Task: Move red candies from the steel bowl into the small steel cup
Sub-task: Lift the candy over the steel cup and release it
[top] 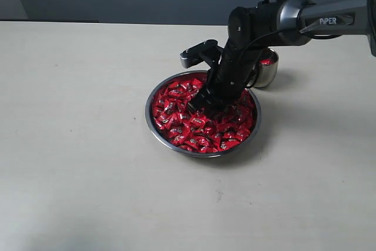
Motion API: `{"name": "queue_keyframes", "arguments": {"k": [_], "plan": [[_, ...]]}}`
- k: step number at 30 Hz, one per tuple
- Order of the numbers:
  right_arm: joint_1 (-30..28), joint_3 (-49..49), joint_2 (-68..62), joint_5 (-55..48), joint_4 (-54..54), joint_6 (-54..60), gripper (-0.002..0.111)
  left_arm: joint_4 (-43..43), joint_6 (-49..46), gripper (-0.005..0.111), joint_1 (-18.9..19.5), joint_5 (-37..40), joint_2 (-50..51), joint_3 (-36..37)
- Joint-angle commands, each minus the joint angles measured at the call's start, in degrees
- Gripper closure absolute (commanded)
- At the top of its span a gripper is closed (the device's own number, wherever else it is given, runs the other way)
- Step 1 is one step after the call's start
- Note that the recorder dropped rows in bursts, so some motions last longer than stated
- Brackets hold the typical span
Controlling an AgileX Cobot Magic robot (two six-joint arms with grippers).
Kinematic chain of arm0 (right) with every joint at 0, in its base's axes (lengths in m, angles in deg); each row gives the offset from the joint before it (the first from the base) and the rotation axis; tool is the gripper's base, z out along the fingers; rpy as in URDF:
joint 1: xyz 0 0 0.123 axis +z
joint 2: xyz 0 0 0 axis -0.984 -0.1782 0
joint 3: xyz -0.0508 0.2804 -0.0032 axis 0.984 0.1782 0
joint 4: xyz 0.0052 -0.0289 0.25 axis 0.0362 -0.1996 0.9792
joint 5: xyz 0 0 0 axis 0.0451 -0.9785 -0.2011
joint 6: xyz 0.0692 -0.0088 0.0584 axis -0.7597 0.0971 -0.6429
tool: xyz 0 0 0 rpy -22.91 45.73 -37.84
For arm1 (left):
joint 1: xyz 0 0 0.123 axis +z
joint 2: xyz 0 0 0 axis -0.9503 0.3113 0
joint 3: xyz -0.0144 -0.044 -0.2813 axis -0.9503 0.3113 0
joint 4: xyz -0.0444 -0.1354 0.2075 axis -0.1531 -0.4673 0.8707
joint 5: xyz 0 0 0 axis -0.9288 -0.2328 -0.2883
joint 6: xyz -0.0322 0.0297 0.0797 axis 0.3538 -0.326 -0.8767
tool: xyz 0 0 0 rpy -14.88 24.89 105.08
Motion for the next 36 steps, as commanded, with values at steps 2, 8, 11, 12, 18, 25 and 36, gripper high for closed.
{"name": "queue_keyframes", "arguments": {"k": [2,8,11,12,18,25,36], "plan": [[0.0,0.0,-0.2,-0.2,-0.9,-0.2,0.109,0.1,0.2,0.106,0.0,-0.5,-0.3,-0.5],[0.0,0.0,0.6,-0.2,-0.9,-0.2,0.109,0.1,0.2,0.106,0.0,-0.5,-0.3,-0.5],[0.0,0.0,2.3,-0.2,-0.9,-0.2,0.109,0.1,0.2,0.106,0.0,-0.5,-0.3,-0.5],[0.0,0.0,2.8,-0.2,-0.9,-0.2,0.109,0.1,0.2,0.106,0.0,-0.5,-0.3,-0.5],[0.0,0.0,4.9,-0.7,-0.9,-0.2,0.109,0.1,0.2,0.106,0.0,-0.5,-0.3,-0.5],[-0.8,0.0,8.6,-3.5,-7.1,-9.1,0.109,0.1,0.2,0.106,0.0,-0.5,-0.3,-0.5],[-9.8,-3.7,16.5,-1.3,-14.8,-14.3,0.109,0.1,0.2,0.106,0.0,-0.5,-0.3,-0.5]]}}
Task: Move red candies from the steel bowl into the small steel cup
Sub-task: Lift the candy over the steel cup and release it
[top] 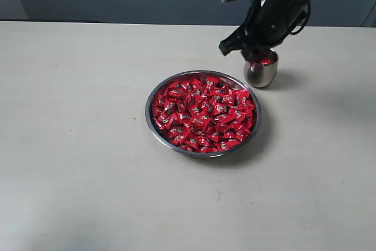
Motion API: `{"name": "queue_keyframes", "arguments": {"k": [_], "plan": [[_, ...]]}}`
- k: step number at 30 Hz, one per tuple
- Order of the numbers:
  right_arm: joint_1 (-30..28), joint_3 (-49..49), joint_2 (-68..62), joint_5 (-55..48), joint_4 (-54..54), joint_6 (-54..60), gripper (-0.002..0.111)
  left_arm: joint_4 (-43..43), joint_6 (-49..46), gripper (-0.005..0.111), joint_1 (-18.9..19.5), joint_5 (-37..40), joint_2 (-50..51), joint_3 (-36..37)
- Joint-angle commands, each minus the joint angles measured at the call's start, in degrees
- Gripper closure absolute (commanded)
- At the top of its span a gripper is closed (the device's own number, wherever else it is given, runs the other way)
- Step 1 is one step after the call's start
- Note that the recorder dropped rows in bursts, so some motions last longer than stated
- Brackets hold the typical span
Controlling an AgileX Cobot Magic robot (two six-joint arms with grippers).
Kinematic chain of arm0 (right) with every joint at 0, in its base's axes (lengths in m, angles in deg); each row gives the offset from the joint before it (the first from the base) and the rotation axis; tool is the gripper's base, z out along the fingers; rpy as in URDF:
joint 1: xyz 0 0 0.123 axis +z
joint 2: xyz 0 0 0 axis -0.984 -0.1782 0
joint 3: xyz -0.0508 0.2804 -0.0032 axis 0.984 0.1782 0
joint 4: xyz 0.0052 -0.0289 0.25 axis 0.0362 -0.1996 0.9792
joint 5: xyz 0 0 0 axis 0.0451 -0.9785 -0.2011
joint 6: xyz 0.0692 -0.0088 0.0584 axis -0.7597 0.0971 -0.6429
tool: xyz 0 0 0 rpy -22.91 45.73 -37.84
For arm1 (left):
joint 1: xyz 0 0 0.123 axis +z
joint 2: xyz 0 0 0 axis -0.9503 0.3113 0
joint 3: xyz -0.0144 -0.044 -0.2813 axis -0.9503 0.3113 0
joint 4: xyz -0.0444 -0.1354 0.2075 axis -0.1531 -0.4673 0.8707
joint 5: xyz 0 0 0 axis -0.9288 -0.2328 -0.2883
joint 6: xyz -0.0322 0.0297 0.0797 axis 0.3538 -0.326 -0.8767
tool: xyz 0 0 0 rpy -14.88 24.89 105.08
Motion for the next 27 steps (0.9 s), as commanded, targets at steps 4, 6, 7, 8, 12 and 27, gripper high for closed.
{"name": "queue_keyframes", "arguments": {"k": [4,6,7,8,12,27], "plan": [[-5.9,-7.1,-0.2,0.9,1.4,-0.5,0.109,0.1,0.2,0.106,0.0,-0.5,-0.3,-0.5],[-6.5,-9.4,-2.1,0.9,1.8,-0.3,0.109,0.1,0.2,0.106,0.0,-0.5,-0.3,-0.5],[-6.7,-10.4,-3.3,0.8,1.7,-0.3,0.109,0.1,0.2,0.106,0.0,-0.5,-0.3,-0.5],[-6.9,-11.6,-4.6,0.5,1.6,-0.3,0.109,0.1,0.2,0.106,0.0,-0.5,-0.3,-0.5],[-7.3,-16.3,-9.8,-1.6,1.6,-0.2,0.109,0.1,0.2,0.106,0.0,-0.5,-0.3,-0.5],[-7.3,-20.4,-16.1,-6.0,-2.4,-0.3,0.109,0.1,0.2,0.106,0.0,-0.5,-0.3,-0.5]]}}
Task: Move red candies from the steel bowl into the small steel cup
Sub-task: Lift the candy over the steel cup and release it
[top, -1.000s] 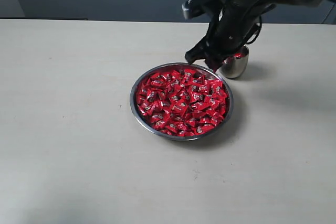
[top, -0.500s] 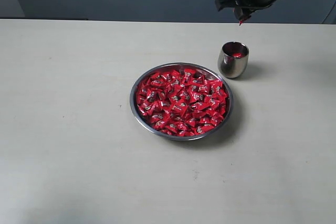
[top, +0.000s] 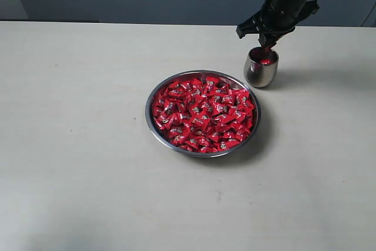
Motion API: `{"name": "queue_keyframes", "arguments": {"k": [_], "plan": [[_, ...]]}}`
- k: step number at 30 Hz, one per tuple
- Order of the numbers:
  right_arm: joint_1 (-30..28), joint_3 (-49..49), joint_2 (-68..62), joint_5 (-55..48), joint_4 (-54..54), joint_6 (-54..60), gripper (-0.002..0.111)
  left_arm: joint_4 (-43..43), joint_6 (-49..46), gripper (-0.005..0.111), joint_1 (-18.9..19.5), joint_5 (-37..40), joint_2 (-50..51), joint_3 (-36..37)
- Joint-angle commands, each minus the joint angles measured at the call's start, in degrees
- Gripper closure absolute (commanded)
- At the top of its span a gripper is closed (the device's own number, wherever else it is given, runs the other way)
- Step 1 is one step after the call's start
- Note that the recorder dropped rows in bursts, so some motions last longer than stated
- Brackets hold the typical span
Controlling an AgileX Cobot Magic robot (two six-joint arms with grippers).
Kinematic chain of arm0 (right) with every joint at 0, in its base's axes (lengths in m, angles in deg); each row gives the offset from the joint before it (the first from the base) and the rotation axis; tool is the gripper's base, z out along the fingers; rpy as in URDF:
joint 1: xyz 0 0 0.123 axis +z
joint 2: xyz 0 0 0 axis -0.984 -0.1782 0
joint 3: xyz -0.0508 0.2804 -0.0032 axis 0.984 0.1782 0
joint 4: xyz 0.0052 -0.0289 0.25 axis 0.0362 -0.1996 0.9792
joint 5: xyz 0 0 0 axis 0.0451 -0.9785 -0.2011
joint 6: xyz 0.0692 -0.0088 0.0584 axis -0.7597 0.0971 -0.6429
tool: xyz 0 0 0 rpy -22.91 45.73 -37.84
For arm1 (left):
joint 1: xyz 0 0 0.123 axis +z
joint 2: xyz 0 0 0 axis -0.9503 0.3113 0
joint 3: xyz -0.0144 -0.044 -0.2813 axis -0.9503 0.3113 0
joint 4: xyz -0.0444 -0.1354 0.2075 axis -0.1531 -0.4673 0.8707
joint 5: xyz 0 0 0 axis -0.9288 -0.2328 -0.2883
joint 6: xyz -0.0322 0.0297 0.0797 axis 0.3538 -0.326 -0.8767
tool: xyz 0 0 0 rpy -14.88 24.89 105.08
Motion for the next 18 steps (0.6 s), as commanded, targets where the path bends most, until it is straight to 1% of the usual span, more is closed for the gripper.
{"name": "queue_keyframes", "arguments": {"k": [1,6,8,13,14,18], "plan": [[-0.4,-0.5,0.1,0.6,-0.8,0.0,0.109,0.1,0.2,0.106,0.0,-0.5,-0.3,-0.5],[-0.4,-0.5,-0.5,-1.0,-0.8,0.0,0.109,0.1,0.2,0.106,0.0,-0.5,-0.3,-0.5],[-0.4,-0.5,-0.9,-1.9,-0.8,0.0,0.102,0.1,0.2,0.106,0.0,-0.5,-0.3,-0.5],[-0.4,-0.4,-1.4,-1.9,-0.8,0.0,0.077,0.1,0.2,0.106,0.0,-0.5,-0.3,-0.5],[-0.4,-0.4,-1.4,-1.7,-0.8,0.0,0.075,0.1,0.2,0.106,0.0,-0.5,-0.3,-0.5],[-0.4,-0.4,-1.4,-1.5,-0.8,0.0,0.074,0.1,0.2,0.106,0.0,-0.5,-0.3,-0.5]]}}
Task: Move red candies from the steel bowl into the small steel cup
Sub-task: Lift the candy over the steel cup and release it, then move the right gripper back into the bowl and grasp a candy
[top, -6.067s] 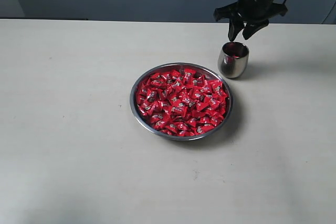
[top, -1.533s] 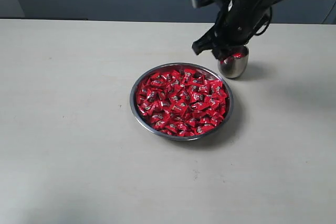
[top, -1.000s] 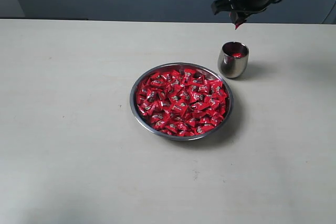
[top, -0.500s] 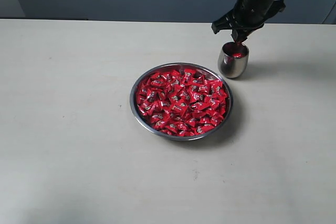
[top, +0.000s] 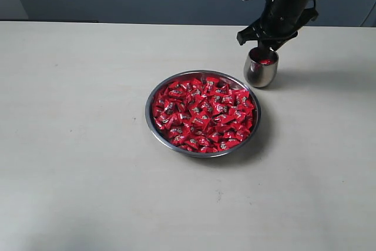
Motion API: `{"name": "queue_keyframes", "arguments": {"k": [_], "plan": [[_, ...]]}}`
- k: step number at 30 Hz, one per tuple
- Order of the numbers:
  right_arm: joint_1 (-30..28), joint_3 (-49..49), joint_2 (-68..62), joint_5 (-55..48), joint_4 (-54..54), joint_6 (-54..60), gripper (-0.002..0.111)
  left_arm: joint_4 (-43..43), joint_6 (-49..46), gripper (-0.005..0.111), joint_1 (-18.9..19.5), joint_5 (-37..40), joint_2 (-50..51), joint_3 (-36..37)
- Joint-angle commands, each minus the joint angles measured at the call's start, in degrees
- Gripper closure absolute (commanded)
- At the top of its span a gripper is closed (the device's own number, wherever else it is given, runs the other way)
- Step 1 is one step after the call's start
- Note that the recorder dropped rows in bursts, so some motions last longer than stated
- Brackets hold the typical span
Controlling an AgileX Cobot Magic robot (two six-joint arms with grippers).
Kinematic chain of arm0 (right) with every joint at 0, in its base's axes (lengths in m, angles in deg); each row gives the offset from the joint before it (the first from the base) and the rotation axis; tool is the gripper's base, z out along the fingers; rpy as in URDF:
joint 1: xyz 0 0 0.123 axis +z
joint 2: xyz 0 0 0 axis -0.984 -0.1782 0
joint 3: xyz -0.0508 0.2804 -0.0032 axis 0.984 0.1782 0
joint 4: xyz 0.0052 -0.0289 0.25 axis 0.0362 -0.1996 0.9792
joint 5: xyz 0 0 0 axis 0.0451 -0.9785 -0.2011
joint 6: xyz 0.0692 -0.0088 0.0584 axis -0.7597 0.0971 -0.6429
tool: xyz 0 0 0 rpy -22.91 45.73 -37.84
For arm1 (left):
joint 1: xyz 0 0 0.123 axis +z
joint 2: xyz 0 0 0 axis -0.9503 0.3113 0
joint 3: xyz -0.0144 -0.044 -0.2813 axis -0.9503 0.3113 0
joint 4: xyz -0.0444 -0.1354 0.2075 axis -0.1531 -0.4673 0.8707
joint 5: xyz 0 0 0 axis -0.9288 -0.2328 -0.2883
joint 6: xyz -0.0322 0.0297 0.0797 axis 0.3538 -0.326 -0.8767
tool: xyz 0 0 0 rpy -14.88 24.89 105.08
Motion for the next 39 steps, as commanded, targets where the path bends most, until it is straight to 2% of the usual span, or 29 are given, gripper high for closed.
{"name": "queue_keyframes", "arguments": {"k": [1,7,13,17,21,25,30,39], "plan": [[-0.4,-0.3,0.1,0.4,-0.7,0.0,0.074,0.1,0.2,0.106,0.0,-0.5,-0.3,-0.5],[-0.4,-0.3,1.1,-0.6,1.9,0.0,0.074,0.1,0.2,0.106,0.0,-0.5,-0.3,-0.5],[-0.4,0.8,4.3,-0.8,12.1,2.9,0.074,0.1,0.2,0.106,0.0,-0.5,-0.3,-0.5],[-0.4,6.4,8.5,1.5,12.6,2.9,0.074,0.1,0.2,0.106,0.0,-0.5,-0.3,-0.5],[-0.4,16.3,13.6,7.6,15.6,2.9,0.074,0.1,0.2,0.106,0.0,-0.5,-0.3,-0.5],[0.5,24.4,16.5,8.5,17.0,4.2,0.074,0.1,0.2,0.106,0.0,-0.5,-0.3,-0.5],[1.9,28.4,16.7,7.3,19.1,4.6,0.074,0.1,0.2,0.106,0.0,-0.5,-0.3,-0.5],[6.3,29.0,16.7,7.5,19.1,5.3,0.074,0.1,0.2,0.106,0.0,-0.5,-0.3,-0.5]]}}
